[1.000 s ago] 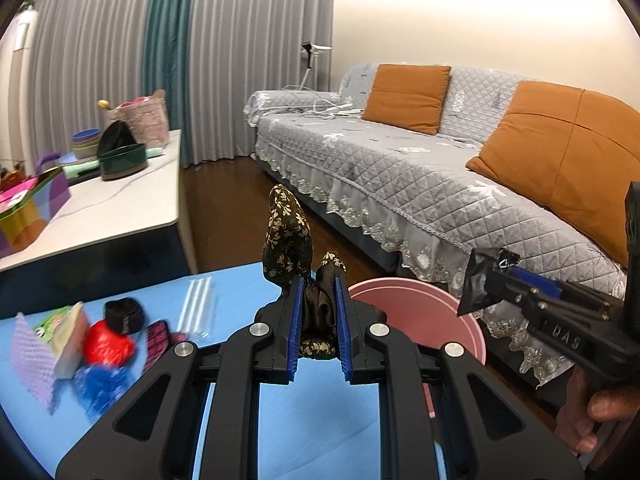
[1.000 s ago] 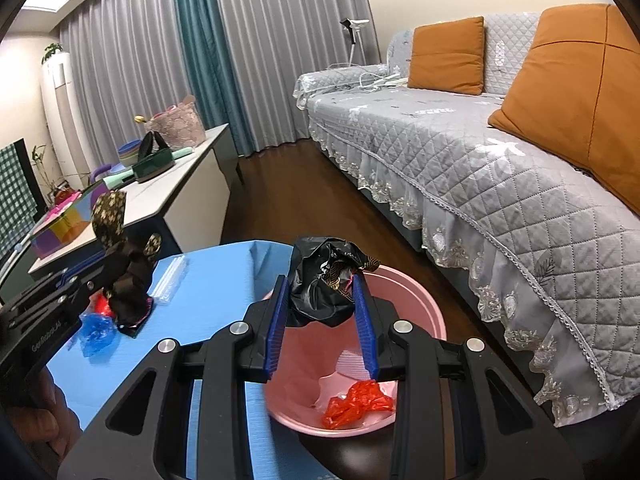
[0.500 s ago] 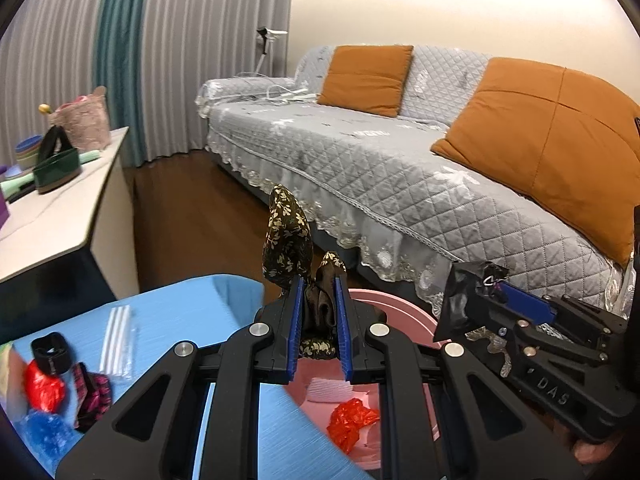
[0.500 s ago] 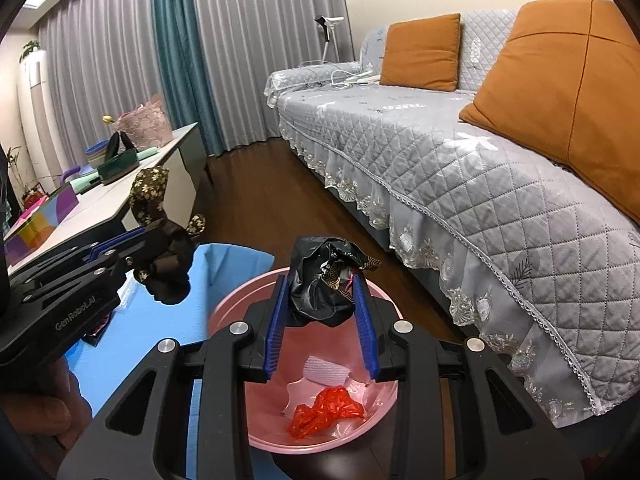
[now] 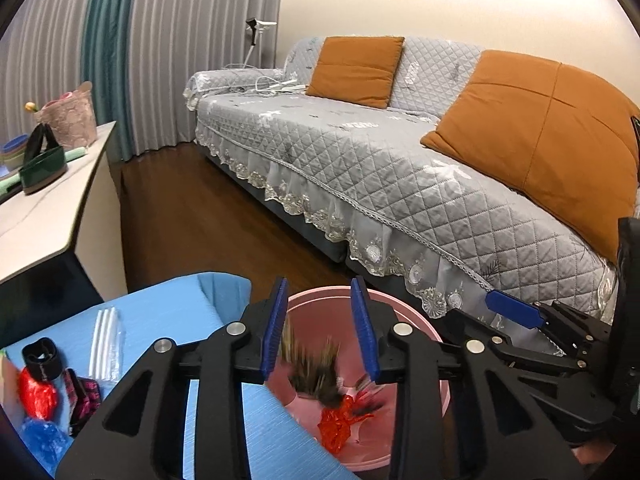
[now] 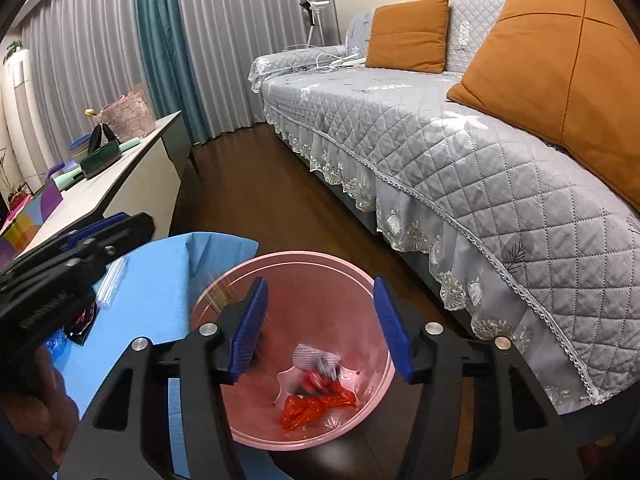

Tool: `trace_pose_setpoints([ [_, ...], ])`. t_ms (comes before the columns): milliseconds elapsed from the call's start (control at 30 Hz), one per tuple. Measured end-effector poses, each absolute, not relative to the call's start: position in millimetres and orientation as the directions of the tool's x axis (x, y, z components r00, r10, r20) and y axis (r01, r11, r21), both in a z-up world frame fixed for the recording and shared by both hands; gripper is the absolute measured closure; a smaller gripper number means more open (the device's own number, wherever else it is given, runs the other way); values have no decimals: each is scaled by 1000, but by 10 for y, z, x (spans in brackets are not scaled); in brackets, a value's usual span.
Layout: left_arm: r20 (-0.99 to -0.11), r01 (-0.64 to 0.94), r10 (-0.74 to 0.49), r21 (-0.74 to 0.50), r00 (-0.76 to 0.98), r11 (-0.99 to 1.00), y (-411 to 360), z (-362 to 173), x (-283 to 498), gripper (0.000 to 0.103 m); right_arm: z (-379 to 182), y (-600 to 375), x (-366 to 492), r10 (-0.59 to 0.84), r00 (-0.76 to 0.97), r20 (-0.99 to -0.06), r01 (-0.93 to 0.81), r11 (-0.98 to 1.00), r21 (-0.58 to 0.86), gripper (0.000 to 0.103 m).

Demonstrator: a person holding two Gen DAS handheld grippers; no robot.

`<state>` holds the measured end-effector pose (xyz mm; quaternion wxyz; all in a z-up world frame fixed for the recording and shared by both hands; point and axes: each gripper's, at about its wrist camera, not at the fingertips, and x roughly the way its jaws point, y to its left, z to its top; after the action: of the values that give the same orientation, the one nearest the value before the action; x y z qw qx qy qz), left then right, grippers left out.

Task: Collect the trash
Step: 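Move both open tools back toward the table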

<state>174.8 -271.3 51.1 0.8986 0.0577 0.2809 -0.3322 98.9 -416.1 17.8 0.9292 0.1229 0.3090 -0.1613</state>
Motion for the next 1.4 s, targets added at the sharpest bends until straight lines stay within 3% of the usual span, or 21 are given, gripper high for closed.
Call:
trace_pose_setpoints([
  [500,-493,570,-526,-73,692,818,-2002,912,1277,70,445,-3764,853,-187,809,-557,305,944,125,48],
  [900,-476,495,-444,-23,759,869,-1180,1086,926,70,717,-3280,697,-143,876,-460,219,969,116,50],
  [1400,-515,306,-302,-80,802,949,-357,679,843,70,725,-2904,742,-94,887,-452,161,981,111,57],
])
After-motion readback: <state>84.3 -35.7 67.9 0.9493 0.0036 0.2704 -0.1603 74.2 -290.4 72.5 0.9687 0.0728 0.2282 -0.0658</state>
